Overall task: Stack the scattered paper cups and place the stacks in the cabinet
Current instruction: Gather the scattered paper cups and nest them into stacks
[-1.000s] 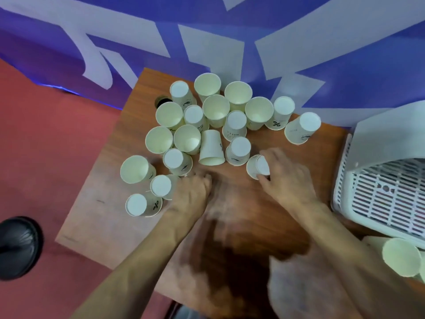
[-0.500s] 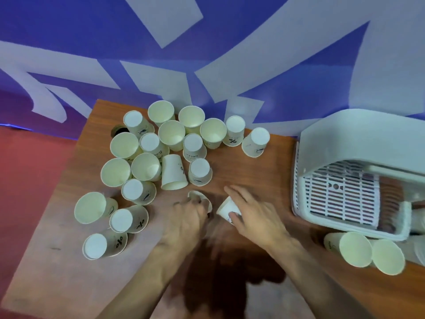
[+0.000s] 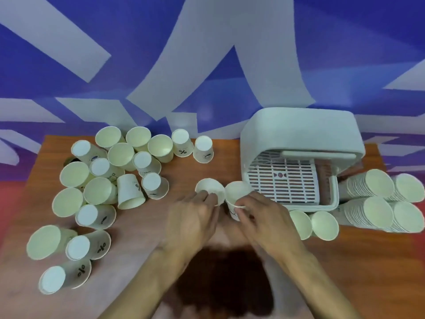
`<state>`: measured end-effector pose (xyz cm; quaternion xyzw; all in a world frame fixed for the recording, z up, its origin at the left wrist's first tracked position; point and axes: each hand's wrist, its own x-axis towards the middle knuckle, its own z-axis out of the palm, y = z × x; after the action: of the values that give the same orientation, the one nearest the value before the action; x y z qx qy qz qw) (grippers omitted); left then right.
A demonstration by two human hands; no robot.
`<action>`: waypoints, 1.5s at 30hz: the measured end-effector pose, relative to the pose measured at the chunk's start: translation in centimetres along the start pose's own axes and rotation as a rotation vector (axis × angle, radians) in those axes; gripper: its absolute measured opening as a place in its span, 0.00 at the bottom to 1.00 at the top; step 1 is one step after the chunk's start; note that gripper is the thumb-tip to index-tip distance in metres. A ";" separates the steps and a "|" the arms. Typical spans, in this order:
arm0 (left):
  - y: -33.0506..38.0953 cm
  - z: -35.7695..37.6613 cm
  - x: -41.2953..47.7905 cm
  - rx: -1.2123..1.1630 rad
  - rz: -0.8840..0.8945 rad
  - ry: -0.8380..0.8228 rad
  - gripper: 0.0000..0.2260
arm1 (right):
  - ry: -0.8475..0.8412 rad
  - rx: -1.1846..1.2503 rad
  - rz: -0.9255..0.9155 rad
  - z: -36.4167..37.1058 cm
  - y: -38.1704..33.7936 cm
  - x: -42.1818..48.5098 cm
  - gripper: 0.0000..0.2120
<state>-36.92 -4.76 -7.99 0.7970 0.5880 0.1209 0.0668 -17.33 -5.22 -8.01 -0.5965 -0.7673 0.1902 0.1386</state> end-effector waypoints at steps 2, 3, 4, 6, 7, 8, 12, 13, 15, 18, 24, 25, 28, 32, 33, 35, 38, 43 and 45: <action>2.6 -0.6 1.0 -0.042 0.028 0.032 0.07 | 0.088 0.047 0.043 -1.9 1.4 -1.1 0.08; 3.9 -0.8 1.5 -0.049 0.047 0.043 0.07 | 0.132 0.066 0.066 -2.6 2.2 -1.8 0.08; 5.3 -1.0 1.9 -0.043 0.071 0.057 0.07 | 0.169 0.090 0.096 -3.3 3.1 -2.6 0.07; 7.9 -0.9 2.7 -0.028 0.116 0.091 0.08 | 0.236 0.134 0.158 -4.5 5.0 -4.2 0.05; 9.3 -0.7 3.0 -0.037 0.135 0.107 0.07 | 0.272 0.135 0.187 -5.1 6.1 -5.2 0.06; 10.4 -0.4 3.2 -0.061 0.153 0.119 0.07 | 0.306 0.135 0.212 -5.6 7.0 -6.3 0.07; 14.5 1.0 3.2 -0.226 0.237 0.119 0.08 | 0.379 0.184 0.290 -7.2 10.3 -10.5 0.06; 15.5 1.4 3.2 -0.254 0.254 0.114 0.08 | 0.394 0.183 0.294 -7.4 11.0 -11.4 0.05; 17.2 2.3 3.1 -0.284 0.267 0.109 0.08 | 0.414 0.171 0.301 -7.6 12.6 -12.8 0.05; 18.8 3.8 2.6 -0.331 0.261 0.083 0.08 | 0.395 0.177 0.354 -7.4 14.2 -14.1 0.07; 20.2 5.8 0.8 -0.305 0.357 0.046 0.06 | 0.312 0.201 0.344 -5.4 16.7 -15.0 0.06; 20.3 6.2 0.6 -0.291 0.349 0.030 0.07 | 0.305 0.210 0.338 -5.1 17.1 -15.1 0.06; 20.3 7.8 0.2 -0.262 0.304 -0.030 0.04 | 0.260 0.230 0.318 -4.2 18.3 -15.2 0.04; 20.7 9.3 0.0 -0.227 0.220 -0.071 0.03 | 0.142 0.268 0.328 -3.1 20.0 -15.2 0.08; 20.8 9.5 0.0 -0.215 0.198 -0.080 0.04 | 0.119 0.263 0.327 -2.9 20.3 -15.2 0.09; 20.9 10.0 -0.2 -0.178 0.168 -0.103 0.04 | 0.084 0.243 0.316 -2.7 20.7 -15.2 0.08; 20.8 10.8 -0.4 -0.121 0.149 -0.141 0.08 | 0.060 0.209 0.296 -2.6 21.4 -14.9 0.05; 20.3 12.9 -0.8 -0.058 0.153 -0.263 0.05 | 0.039 0.193 0.300 -2.7 22.3 -14.4 0.03; 20.3 13.2 -0.7 -0.059 0.123 -0.318 0.07 | 0.021 0.191 0.305 -2.8 22.4 -14.3 0.03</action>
<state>-14.84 -11.07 -15.68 0.8381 0.5165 0.0142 0.1749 6.82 -13.89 -15.61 -0.6919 -0.6451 0.2748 0.1720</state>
